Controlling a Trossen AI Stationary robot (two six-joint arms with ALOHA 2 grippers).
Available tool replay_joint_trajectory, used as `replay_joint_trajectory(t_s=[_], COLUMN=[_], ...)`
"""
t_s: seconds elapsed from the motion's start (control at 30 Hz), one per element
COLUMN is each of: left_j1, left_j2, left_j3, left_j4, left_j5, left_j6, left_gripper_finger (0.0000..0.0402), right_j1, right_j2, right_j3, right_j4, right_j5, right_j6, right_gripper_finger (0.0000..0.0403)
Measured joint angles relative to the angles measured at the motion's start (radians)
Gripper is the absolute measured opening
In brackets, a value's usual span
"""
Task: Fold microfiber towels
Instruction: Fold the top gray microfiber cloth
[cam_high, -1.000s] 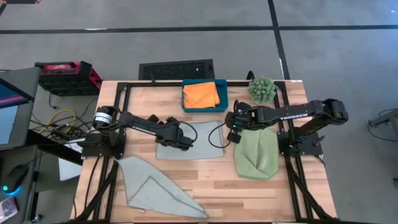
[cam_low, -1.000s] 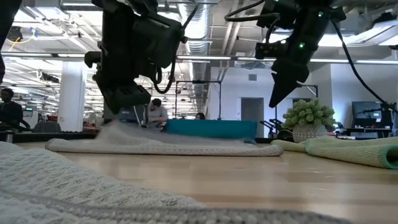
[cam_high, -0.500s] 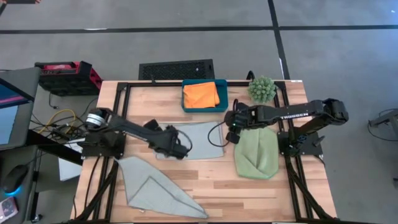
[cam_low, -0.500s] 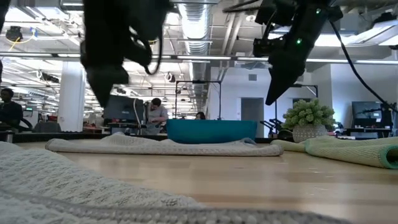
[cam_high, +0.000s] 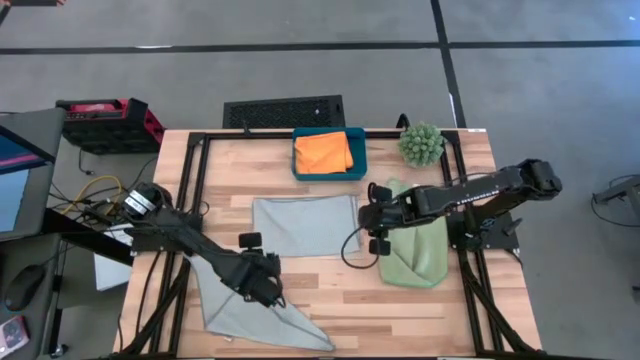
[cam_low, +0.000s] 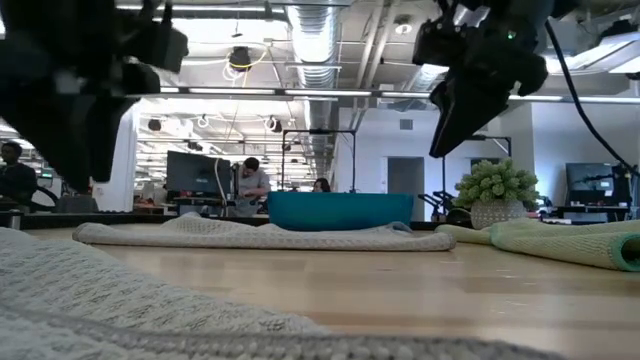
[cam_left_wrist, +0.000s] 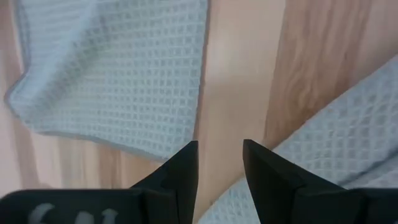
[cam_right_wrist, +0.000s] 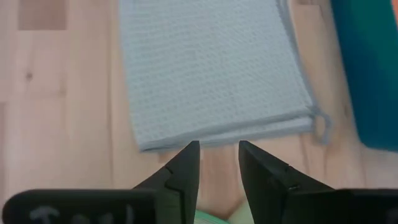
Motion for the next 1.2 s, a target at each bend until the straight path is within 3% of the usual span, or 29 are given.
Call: replay_joint_trajectory(t_s=[0.4, 0.7, 0.8, 0.97, 1.2], left_j1=[0.042, 0.074, 0.088, 0.114, 0.182], left_j2=[0.0, -0.006, -0.004, 0.001, 0.002], left_j3=[-0.196, -0.252, -0.242, -0.218, -0.12], left_j4=[0.133, 0.19, 0.186, 0.165, 0.046], left_j5=[-0.066, -0.026, -0.012, -0.007, -0.092], left_j6=[0.057, 0.069, 0.053, 0.064, 0.121], left_gripper_finger=[0.0119, 0.0116, 0.0092, 0.0012, 0.0003], right_j1=[0.023, 0.021, 0.021, 0.021, 0.021], right_j2=[0.0, 0.0, 0.0, 0.0, -0.028], right_j3=[0.0, 0.0, 0.0, 0.0, 0.002], right_j4=[0.015, 0.016, 0.013, 0.009, -0.028], right_j5=[0.003, 0.003, 0.003, 0.003, 0.007], right_j6=[0.035, 0.036, 0.036, 0.036, 0.035], right_gripper_finger=[0.0134, 0.0134, 0.0134, 0.0134, 0.0134])
